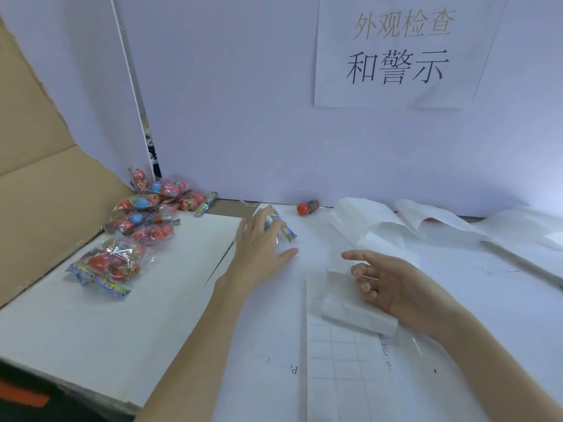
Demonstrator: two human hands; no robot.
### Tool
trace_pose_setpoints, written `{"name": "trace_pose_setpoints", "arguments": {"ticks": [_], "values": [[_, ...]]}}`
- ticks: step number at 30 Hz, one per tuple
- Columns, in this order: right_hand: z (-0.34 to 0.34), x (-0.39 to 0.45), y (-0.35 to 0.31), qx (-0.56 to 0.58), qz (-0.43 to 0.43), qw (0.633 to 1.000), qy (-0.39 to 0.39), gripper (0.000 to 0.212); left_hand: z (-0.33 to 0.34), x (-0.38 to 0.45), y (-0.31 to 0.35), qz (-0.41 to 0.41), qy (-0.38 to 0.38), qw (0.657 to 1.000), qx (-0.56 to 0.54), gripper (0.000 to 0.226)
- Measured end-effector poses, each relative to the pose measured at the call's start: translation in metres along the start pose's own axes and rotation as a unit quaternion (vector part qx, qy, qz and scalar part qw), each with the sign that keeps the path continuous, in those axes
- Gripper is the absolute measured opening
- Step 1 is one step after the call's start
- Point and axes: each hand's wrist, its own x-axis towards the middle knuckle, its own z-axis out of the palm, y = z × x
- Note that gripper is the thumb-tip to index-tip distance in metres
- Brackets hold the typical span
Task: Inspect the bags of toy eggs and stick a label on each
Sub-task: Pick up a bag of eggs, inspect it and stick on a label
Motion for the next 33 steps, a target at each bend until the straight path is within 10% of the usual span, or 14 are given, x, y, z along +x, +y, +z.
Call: {"name": "trace_pose_setpoints", "arguments": {"ticks": [4,11,16,19,22,26,33], "values": [[-0.001,-0.001,0.002,-0.008,-0.008,1.0,0.002,0.031,0.013,-0.003,0.0,-0.098,-0.003,0.995,0.028,0.053],[0.001,0.0,0.003,0.01,0.001,1.0,0.021,0.04,0.006,0.001,0.01,0.024,0.149,0.982,-0.111,0.026],[0.006,0.0,0.009,-0.047,-0.113,0.989,0.083,0.069,0.001,-0.007,0.038,0.058,0.059,0.943,-0.323,0.046],[0.006,0.002,0.015,-0.387,-0.264,0.865,0.18,0.08,0.008,-0.012,0.05,0.092,0.014,0.939,-0.332,0.038],[0.006,0.004,0.019,-0.513,-0.332,0.762,0.215,0.043,0.01,-0.015,0.055,0.125,-0.003,0.924,-0.362,0.027],[0.006,0.003,0.015,-0.47,-0.29,0.789,0.269,0.009,-0.003,-0.012,0.053,0.079,-0.016,0.896,-0.436,0.015],[0.008,-0.003,0.01,-0.39,-0.276,0.829,0.292,0.069,-0.011,-0.014,0.055,0.037,-0.016,0.878,-0.477,0.02]]}}
